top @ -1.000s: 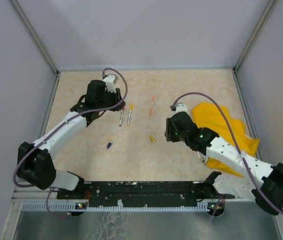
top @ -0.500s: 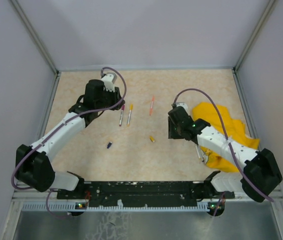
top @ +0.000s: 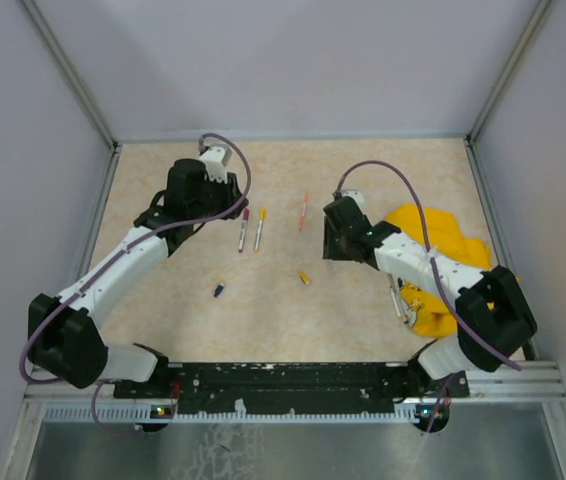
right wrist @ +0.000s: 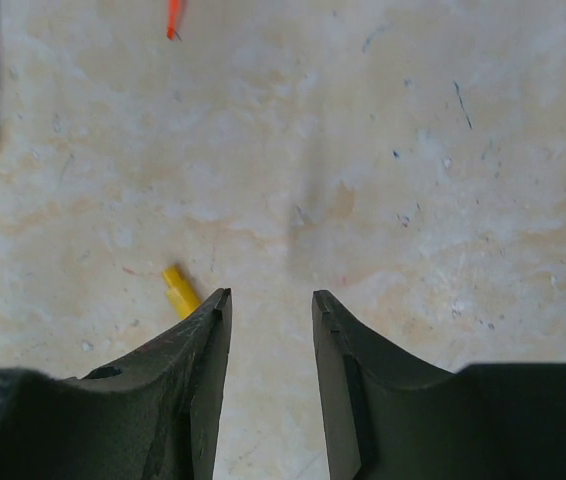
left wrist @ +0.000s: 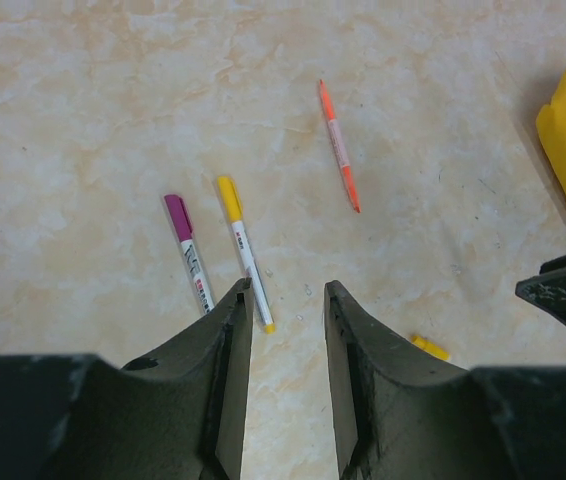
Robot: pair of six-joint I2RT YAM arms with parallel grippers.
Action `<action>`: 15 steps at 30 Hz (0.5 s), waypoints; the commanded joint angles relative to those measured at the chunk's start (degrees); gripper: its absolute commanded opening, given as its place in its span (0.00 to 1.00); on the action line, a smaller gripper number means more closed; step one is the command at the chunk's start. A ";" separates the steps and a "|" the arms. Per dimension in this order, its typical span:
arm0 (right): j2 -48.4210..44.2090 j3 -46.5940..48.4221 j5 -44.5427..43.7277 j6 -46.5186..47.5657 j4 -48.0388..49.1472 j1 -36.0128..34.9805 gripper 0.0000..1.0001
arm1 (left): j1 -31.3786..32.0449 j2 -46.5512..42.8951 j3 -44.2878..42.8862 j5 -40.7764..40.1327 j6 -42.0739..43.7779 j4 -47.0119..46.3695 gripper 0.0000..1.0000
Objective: Insert the pens into the pen caps
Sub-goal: Pick up the pen from the center of the board.
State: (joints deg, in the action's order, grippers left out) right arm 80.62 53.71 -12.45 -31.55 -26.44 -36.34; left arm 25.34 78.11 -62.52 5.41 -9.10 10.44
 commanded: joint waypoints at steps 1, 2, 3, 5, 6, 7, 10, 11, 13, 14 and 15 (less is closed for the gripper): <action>5.20 7.19 -0.07 0.43 6.14 0.87 0.39 | -0.17 -2.15 -0.14 -1.19 0.78 -0.81 0.40; 6.56 8.40 0.03 0.66 6.51 0.98 0.39 | -0.18 -2.28 -0.07 -1.38 0.83 -0.75 0.40; 7.82 9.73 0.12 0.86 6.85 1.00 0.39 | -0.20 -2.39 -0.06 -1.58 0.81 -0.76 0.40; 10.82 12.52 0.15 1.25 7.19 1.18 0.39 | -0.15 -2.56 -0.06 -1.78 0.95 -0.86 0.40; 12.28 13.87 0.18 1.57 7.34 1.18 0.39 | -0.12 -2.56 0.02 -1.89 0.93 -0.86 0.40; 14.27 15.54 0.15 1.90 7.17 1.22 0.39 | -0.17 -2.60 0.03 -1.92 0.93 -0.78 0.40; 19.71 20.74 0.07 2.82 6.62 1.25 0.39 | -0.13 -2.80 0.11 -2.12 1.00 -0.76 0.40; 21.44 22.37 -0.01 3.05 6.41 1.27 0.40 | -0.13 -2.86 0.12 -2.20 1.00 -0.70 0.40; 24.46 26.01 -0.44 3.32 6.07 1.27 0.40 | -0.12 -2.94 0.12 -2.54 1.15 -0.68 0.41; 25.91 27.32 -0.75 3.48 5.73 1.27 0.40 | -0.13 -3.06 0.12 -2.73 1.19 -0.68 0.41; 27.31 28.83 -1.14 3.59 5.57 1.27 0.40 | -0.12 -3.13 0.16 -2.88 1.17 -0.68 0.41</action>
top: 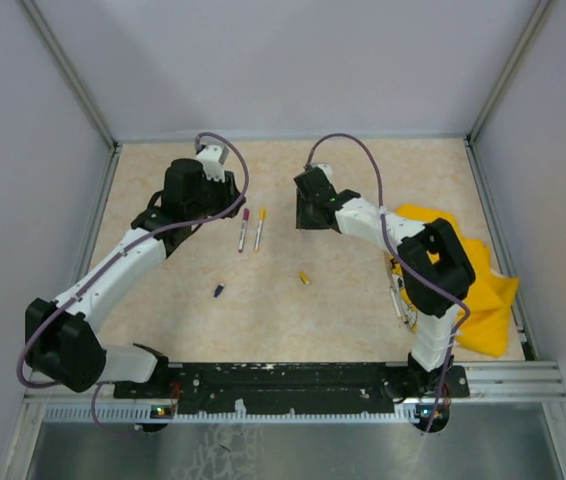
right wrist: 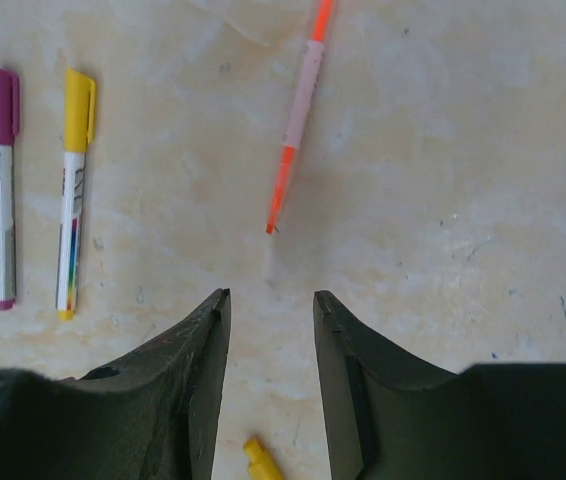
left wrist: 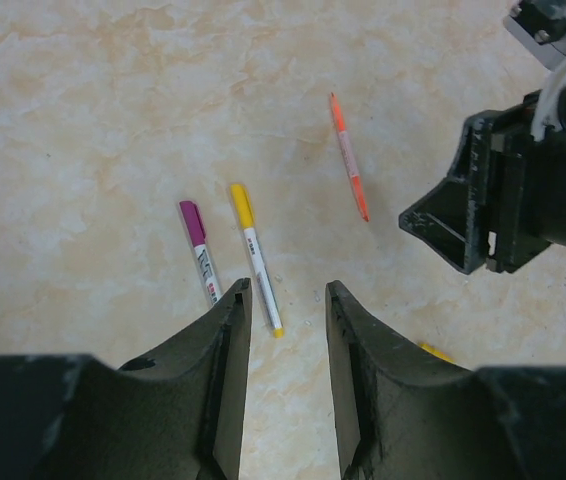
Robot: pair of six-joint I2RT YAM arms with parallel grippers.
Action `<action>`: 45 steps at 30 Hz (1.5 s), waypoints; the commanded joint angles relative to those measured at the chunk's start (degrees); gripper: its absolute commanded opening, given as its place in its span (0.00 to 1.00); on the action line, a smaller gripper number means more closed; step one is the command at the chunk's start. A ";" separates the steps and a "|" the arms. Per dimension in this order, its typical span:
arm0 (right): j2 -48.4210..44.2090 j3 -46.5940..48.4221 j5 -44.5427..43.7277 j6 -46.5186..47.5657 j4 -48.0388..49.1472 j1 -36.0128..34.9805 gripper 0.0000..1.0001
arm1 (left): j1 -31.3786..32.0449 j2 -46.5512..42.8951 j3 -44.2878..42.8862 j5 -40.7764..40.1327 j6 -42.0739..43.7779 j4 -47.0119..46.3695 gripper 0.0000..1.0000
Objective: Insert the pens into the pen caps
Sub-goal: Pick up the pen from the center of the board.
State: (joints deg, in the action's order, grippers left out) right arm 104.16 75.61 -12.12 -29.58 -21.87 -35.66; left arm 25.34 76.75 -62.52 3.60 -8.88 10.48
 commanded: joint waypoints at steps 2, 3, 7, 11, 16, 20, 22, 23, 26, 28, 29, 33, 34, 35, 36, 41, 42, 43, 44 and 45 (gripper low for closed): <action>6.49 9.66 -2.43 1.81 0.35 0.59 0.40 | -0.12 -1.92 0.33 -1.31 0.97 -0.80 0.41; 7.78 10.93 -2.87 2.00 0.13 0.57 0.40 | -0.20 -1.92 0.34 -1.32 0.93 -0.81 0.41; 12.46 15.64 -3.98 2.21 -1.20 0.98 0.40 | -0.14 -1.75 0.30 -1.05 0.93 -0.90 0.42; 15.91 19.30 -4.80 2.11 -2.09 1.70 0.40 | -0.12 -1.86 0.30 -0.96 0.97 -0.90 0.42; 19.17 23.35 -4.93 2.14 -3.74 2.63 0.40 | -0.19 -1.91 0.30 -0.81 0.97 -0.89 0.42; 21.22 25.64 -4.76 2.24 -4.52 3.26 0.40 | -0.16 -2.03 0.30 -0.78 0.90 -0.90 0.42; 22.39 26.90 -4.67 2.40 -5.18 3.47 0.39 | -0.19 -2.01 0.32 -0.78 0.97 -0.90 0.42; 22.97 27.60 -4.72 2.57 -5.60 3.51 0.39 | -0.15 -2.04 0.30 -0.79 0.97 -0.90 0.42; 24.24 28.92 -5.28 3.30 -6.08 3.58 0.38 | -0.12 -2.00 0.30 -0.77 1.05 -0.89 0.42; 24.86 29.06 -5.90 3.58 -6.23 3.57 0.37 | -0.13 -2.00 0.30 -0.79 1.08 -0.89 0.43; 25.06 29.23 -6.24 3.70 -6.25 3.58 0.37 | -0.20 -1.98 0.30 -0.78 1.07 -0.90 0.42; 25.95 29.37 -6.50 4.26 -6.44 3.58 0.35 | -0.16 -1.87 0.39 -0.54 1.06 -0.98 0.43; 26.11 29.41 -6.51 4.36 -6.48 3.58 0.35 | -0.13 -1.87 0.38 -0.54 1.06 -0.93 0.43; 26.24 29.32 -6.57 4.44 -6.46 3.58 0.34 | -0.14 -1.83 0.32 -0.53 1.06 -0.90 0.43; 26.39 29.39 -6.60 4.52 -6.44 3.58 0.34 | -0.15 -1.86 0.30 -0.48 1.06 -0.89 0.43; 26.98 29.81 -6.09 4.92 -6.71 3.56 0.26 | -0.15 -1.87 0.38 -0.69 1.14 -0.94 0.43; 26.97 29.74 -6.00 4.93 -6.76 3.58 0.23 | -0.17 -1.87 0.38 -0.69 1.14 -0.94 0.43; 26.91 29.76 -5.91 4.89 -6.83 3.58 0.20 | -0.20 -1.87 0.43 -0.76 1.11 -0.89 0.43; 26.78 29.66 -5.86 5.01 -6.91 3.58 0.17 | -0.21 -1.82 0.39 -0.70 1.12 -0.98 0.43; 26.56 29.41 -5.80 4.98 -6.91 3.58 0.15 | -0.14 -1.86 0.38 -0.70 1.15 -0.99 0.43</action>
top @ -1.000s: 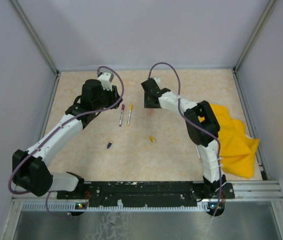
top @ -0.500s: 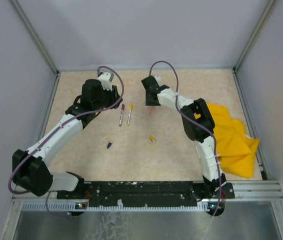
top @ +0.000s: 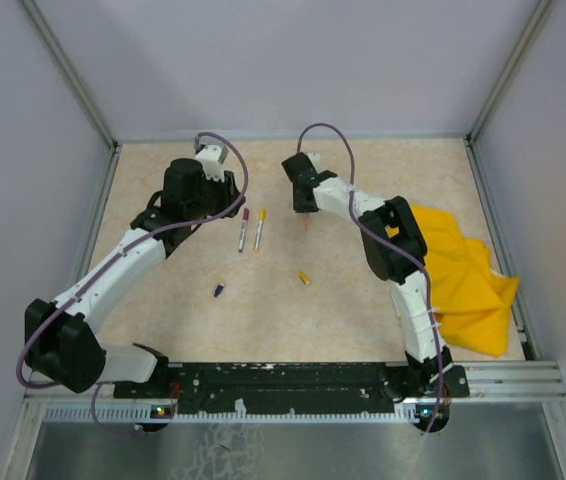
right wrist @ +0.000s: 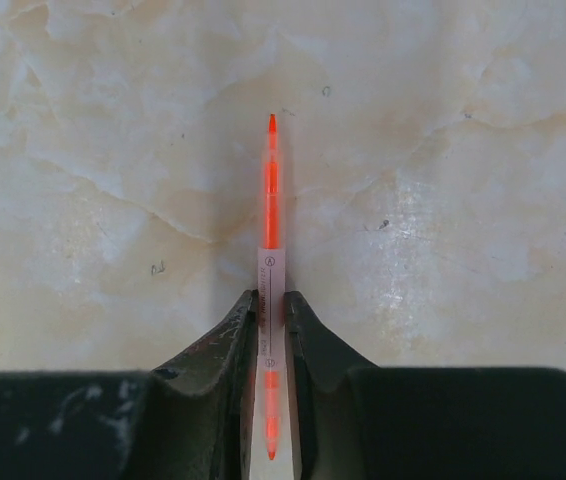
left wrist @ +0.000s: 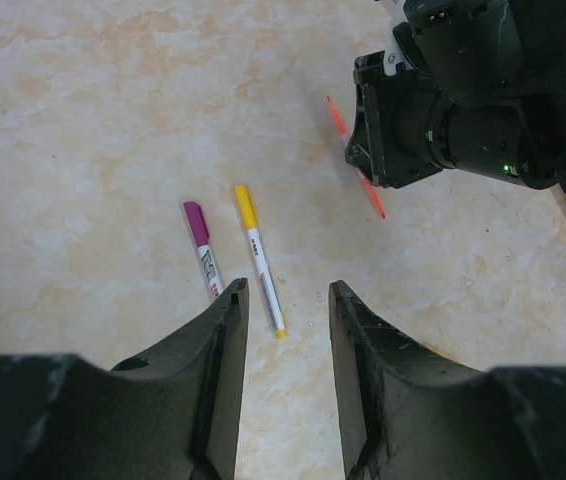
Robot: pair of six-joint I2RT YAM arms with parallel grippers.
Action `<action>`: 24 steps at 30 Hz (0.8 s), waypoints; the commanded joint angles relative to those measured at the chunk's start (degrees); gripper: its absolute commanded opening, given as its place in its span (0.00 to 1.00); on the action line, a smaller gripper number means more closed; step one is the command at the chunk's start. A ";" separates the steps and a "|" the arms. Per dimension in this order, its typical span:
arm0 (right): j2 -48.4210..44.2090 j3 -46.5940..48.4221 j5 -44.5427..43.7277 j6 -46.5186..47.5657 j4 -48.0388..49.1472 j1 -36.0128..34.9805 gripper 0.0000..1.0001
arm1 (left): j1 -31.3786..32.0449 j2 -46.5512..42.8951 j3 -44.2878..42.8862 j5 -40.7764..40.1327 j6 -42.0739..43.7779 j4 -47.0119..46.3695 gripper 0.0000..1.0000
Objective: Insert the pens into the pen caps
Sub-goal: Pick up the pen from the center of the board.
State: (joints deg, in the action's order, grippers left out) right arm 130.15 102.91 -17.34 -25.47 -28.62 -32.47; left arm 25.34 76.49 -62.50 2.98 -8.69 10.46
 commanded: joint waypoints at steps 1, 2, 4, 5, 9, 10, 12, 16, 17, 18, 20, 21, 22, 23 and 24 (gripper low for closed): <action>0.15 1.85 -0.56 0.88 -0.06 0.39 0.12 | -0.17 -1.54 0.36 -0.04 0.95 -0.97 0.43; -0.25 1.43 -0.48 0.87 0.11 0.39 0.09 | -0.17 -1.56 0.36 -0.04 0.94 -0.97 0.43; -1.59 0.36 -0.25 0.94 0.88 0.37 0.06 | -0.21 -1.55 0.44 0.09 0.90 -0.94 0.43; -2.43 -0.36 -0.13 1.02 1.39 0.37 0.06 | -0.15 -1.55 0.45 0.11 0.90 -1.02 0.43; -7.36 -4.87 1.95 1.56 5.55 0.37 0.01 | -0.14 -1.97 0.75 0.21 0.79 -1.30 0.43; -9.23 -6.79 2.98 1.75 7.36 0.39 0.01 | -0.12 -2.04 0.81 0.12 0.77 -1.39 0.43; -13.32 -11.33 4.68 1.92 11.46 0.39 0.01 | -0.13 -2.46 1.03 0.26 0.70 -1.68 0.43; -22.85 -22.54 9.40 1.92 23.21 0.39 0.01 | -0.12 -3.66 2.00 0.98 0.51 -2.95 0.44; -25.13 -25.70 11.01 1.83 26.25 0.39 0.01 | -0.17 -4.08 2.35 1.35 0.39 -3.38 0.44; -27.60 -28.53 12.52 1.58 29.08 0.34 0.01 | -0.19 -4.50 2.75 1.84 0.26 -3.90 0.44; -31.87 -34.19 15.53 0.76 34.19 0.39 0.01 | -0.12 -5.56 3.64 3.26 0.17 -5.25 0.45; -33.91 -36.71 16.90 0.20 36.85 0.39 0.01 | -0.12 -6.09 4.13 4.02 0.16 -6.07 0.45; -35.96 -39.24 18.58 -0.47 39.14 0.39 0.01 | -0.14 -6.66 4.55 4.80 0.17 -6.75 0.45; -39.07 -41.62 19.68 -1.33 41.70 0.37 0.01 | -0.13 -7.15 4.96 5.20 0.16 -7.46 0.45; -40.88 -44.20 20.77 -2.31 44.40 0.39 0.01 | -0.12 -7.46 5.35 4.51 -0.01 -7.95 0.45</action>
State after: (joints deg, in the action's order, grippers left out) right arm 97.97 65.36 -3.36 -25.15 -0.19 -32.45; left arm 25.34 71.57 -58.59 5.26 -8.73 7.35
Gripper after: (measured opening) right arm 0.096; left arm 0.453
